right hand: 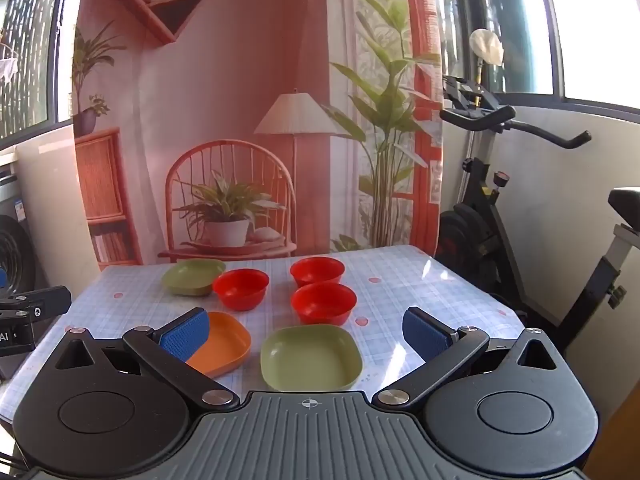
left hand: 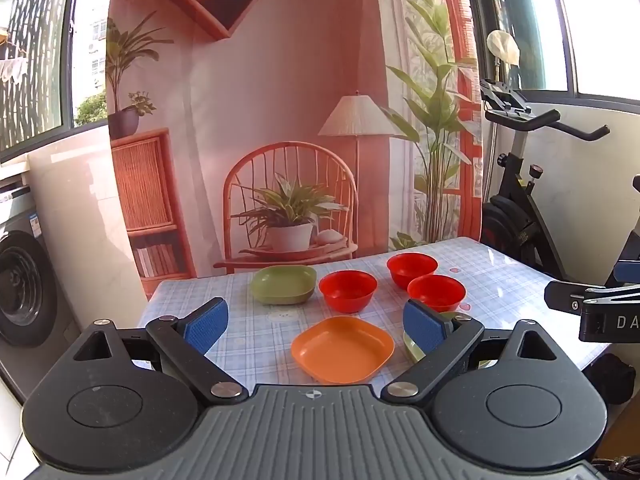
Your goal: Organize plates and bowls
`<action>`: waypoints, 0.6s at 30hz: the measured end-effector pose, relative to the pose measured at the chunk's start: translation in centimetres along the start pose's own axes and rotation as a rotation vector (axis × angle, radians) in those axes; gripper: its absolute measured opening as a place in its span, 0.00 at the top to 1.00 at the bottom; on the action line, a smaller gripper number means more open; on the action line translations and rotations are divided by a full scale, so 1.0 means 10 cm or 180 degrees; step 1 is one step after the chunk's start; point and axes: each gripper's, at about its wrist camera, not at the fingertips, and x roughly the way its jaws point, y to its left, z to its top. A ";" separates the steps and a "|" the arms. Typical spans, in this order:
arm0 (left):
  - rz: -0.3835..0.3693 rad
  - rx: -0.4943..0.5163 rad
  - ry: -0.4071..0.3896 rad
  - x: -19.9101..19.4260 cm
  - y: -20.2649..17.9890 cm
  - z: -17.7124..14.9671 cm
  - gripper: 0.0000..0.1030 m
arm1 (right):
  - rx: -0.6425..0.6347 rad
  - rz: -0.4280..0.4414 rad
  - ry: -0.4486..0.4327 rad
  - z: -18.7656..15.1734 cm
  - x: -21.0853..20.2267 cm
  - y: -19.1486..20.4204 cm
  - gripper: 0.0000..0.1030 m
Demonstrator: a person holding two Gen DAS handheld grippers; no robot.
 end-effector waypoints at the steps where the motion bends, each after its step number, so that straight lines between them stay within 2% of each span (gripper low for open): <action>1: -0.0003 -0.0007 0.0005 0.00 0.00 0.00 0.07 | -0.0002 -0.0003 -0.0002 0.00 0.00 0.00 0.00; 18: -0.0024 -0.0046 0.0037 0.02 0.01 0.00 0.07 | 0.0001 -0.0001 0.0028 -0.02 0.02 -0.04 0.00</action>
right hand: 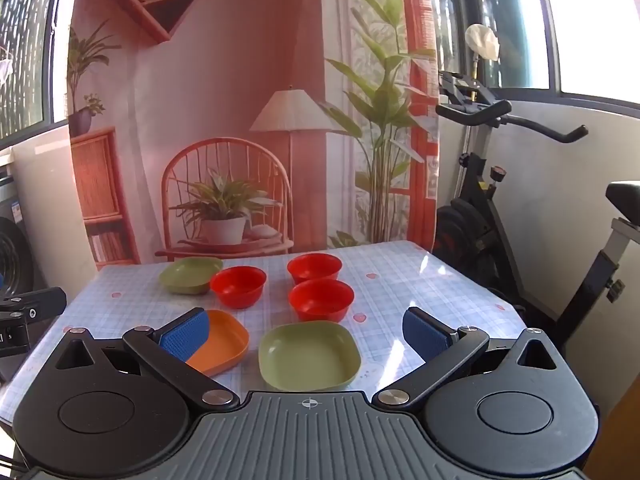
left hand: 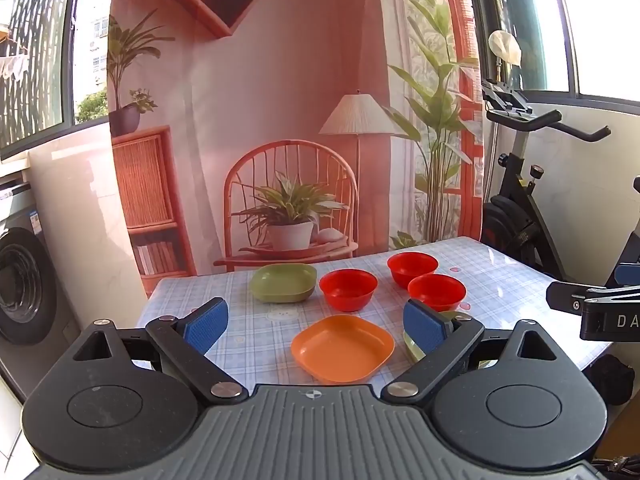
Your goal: Organize plates and bowls
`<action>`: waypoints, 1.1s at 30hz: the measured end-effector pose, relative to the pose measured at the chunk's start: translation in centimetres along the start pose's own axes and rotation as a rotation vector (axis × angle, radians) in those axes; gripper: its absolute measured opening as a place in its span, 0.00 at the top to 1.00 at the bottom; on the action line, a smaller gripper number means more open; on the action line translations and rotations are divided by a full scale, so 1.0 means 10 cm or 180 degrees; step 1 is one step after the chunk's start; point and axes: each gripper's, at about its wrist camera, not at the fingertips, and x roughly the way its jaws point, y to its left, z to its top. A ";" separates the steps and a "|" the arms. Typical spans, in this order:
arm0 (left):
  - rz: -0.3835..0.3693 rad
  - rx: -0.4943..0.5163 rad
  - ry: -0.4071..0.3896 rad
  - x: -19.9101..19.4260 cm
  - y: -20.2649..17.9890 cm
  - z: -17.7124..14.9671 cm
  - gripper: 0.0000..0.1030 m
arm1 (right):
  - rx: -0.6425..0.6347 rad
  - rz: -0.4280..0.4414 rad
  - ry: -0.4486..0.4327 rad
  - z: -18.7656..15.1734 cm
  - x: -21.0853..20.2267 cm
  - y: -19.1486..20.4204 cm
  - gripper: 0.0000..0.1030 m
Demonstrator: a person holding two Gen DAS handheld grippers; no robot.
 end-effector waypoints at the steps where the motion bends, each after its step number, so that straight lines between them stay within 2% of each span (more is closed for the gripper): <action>1: 0.0000 0.0000 0.0000 0.00 0.00 0.00 0.07 | 0.0003 0.0001 0.0002 0.00 0.00 0.00 0.00; 33: 0.0000 -0.0013 0.0006 0.00 0.02 0.00 0.07 | 0.0023 -0.0004 0.0009 -0.02 0.01 -0.01 0.00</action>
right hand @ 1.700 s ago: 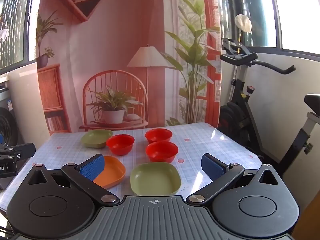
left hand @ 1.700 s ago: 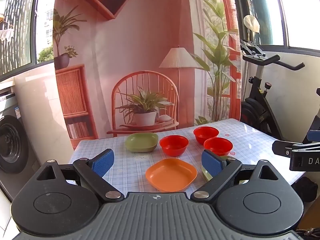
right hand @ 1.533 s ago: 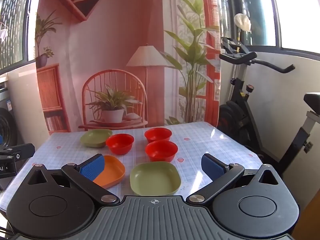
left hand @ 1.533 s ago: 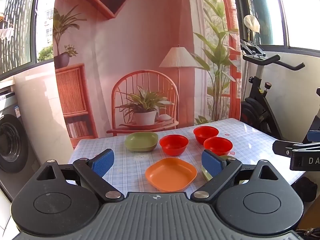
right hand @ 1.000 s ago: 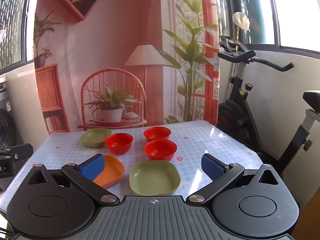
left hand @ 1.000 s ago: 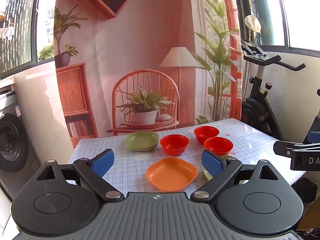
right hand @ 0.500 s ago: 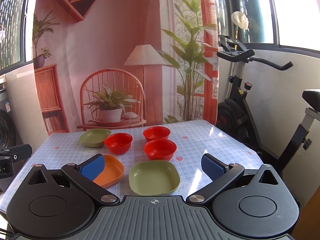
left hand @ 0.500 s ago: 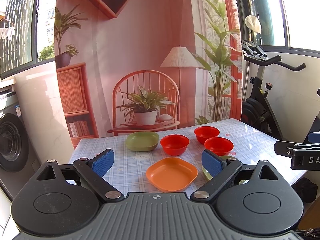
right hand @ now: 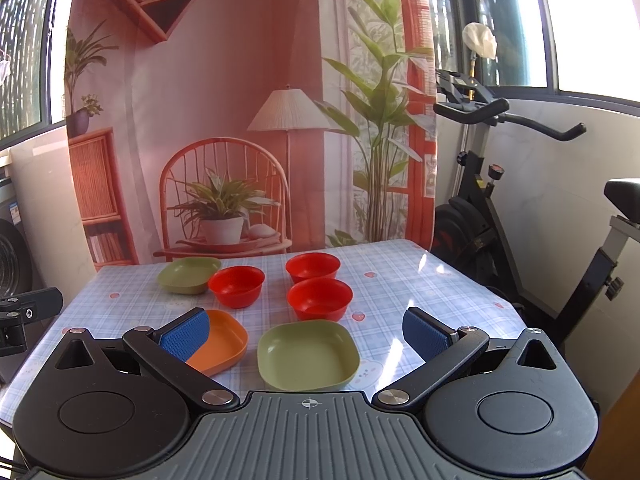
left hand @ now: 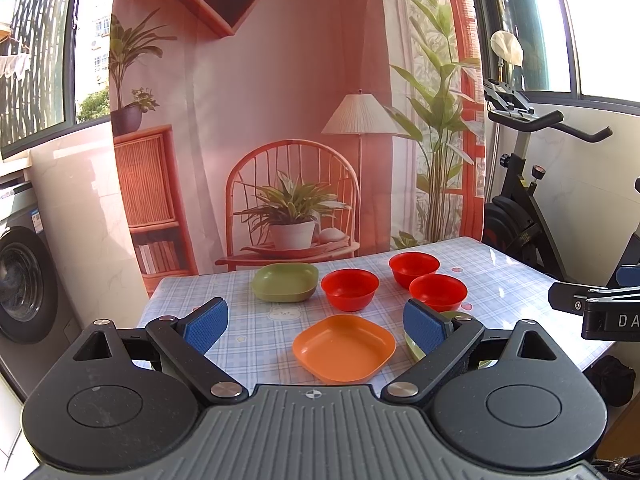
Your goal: Organize plates and bowls
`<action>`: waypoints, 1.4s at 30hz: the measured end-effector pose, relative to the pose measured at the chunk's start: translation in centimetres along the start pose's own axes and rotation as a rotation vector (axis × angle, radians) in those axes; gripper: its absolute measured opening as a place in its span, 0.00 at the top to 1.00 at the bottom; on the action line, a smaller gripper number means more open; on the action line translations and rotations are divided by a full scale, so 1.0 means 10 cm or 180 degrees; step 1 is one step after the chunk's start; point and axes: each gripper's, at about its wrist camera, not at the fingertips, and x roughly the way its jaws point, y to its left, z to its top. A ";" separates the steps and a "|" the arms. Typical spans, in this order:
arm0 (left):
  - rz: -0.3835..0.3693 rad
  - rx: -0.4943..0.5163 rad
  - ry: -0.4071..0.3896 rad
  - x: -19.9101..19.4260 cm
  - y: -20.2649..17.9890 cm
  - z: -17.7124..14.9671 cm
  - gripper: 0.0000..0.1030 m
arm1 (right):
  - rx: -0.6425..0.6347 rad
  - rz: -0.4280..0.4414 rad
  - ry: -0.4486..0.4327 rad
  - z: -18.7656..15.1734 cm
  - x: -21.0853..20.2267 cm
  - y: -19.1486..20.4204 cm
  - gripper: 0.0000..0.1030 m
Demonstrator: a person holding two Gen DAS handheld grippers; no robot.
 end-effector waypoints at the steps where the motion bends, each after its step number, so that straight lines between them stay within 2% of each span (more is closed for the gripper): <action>1: 0.0000 -0.0001 0.0002 0.00 0.00 0.00 0.07 | 0.0000 -0.0001 0.0002 0.00 0.00 0.00 0.00; 42: 0.0046 -0.0025 0.0066 0.02 0.00 0.01 0.07 | 0.0029 -0.0014 0.0016 -0.07 0.10 -0.06 0.00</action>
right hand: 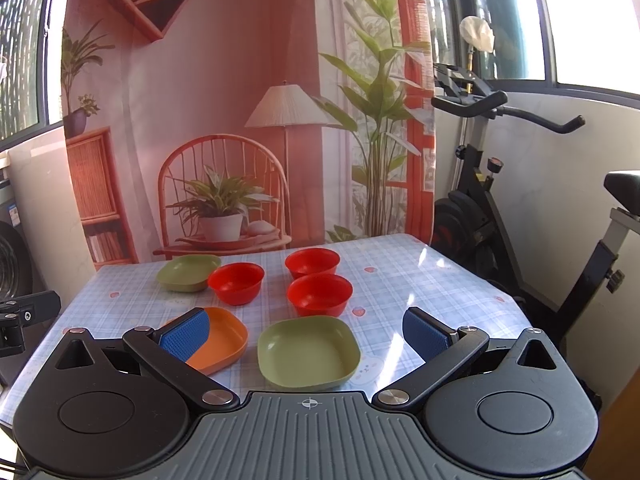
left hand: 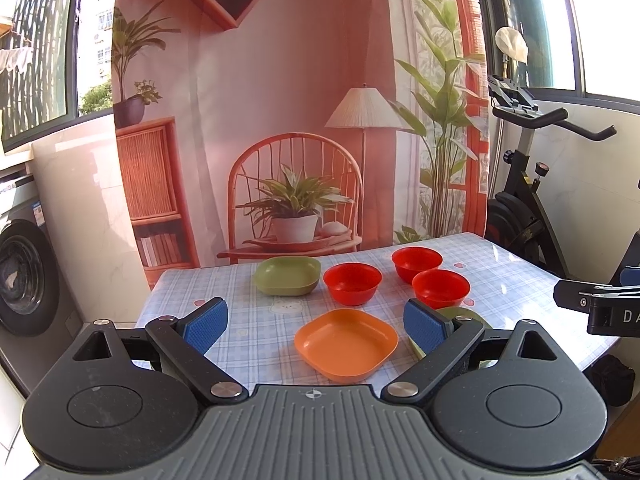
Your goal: Organize plates and bowls
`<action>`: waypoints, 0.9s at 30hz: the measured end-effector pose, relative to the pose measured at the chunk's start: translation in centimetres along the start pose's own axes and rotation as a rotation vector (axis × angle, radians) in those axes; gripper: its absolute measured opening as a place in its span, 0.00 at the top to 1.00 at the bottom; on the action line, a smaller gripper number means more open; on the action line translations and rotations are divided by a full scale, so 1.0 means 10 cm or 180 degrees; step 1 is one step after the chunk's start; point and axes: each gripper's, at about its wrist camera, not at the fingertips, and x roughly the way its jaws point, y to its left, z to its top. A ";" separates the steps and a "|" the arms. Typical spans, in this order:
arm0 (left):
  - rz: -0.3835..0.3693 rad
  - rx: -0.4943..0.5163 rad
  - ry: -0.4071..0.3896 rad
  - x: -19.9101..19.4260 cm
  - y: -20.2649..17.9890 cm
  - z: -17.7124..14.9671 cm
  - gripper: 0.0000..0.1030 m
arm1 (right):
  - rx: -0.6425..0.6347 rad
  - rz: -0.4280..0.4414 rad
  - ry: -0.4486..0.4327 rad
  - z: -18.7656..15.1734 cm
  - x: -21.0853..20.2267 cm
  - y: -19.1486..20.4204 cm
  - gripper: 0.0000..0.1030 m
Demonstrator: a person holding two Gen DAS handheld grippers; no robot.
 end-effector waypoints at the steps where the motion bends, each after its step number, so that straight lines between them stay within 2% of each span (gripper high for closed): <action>1: 0.0007 0.0017 0.0007 0.00 -0.01 0.00 0.07 | 0.0015 0.0005 0.0005 -0.05 0.05 -0.06 0.00; 5: -0.0024 0.0005 0.0086 0.06 0.01 0.03 0.06 | 0.0118 0.0074 0.0037 -0.02 0.10 -0.14 0.00; 7: -0.0041 -0.0031 0.0104 0.12 0.06 0.06 0.06 | 0.0158 0.0194 -0.0060 0.07 0.10 -0.21 0.00; 11: 0.0002 -0.0012 0.0042 0.26 0.12 0.17 0.07 | 0.0192 0.0170 -0.0176 0.19 0.19 -0.30 0.00; 17: -0.0048 -0.0042 -0.0019 0.56 0.23 0.44 0.07 | 0.0390 0.0306 -0.0283 0.53 0.45 -0.45 0.00; 21: 0.0025 -0.0015 0.0002 0.83 0.32 0.59 0.08 | 0.0496 0.0396 -0.0468 0.66 0.61 -0.48 0.00; 27: -0.0044 -0.0251 -0.0014 1.25 0.63 0.75 0.11 | 0.0420 0.0390 -0.0365 0.87 1.05 -0.38 0.00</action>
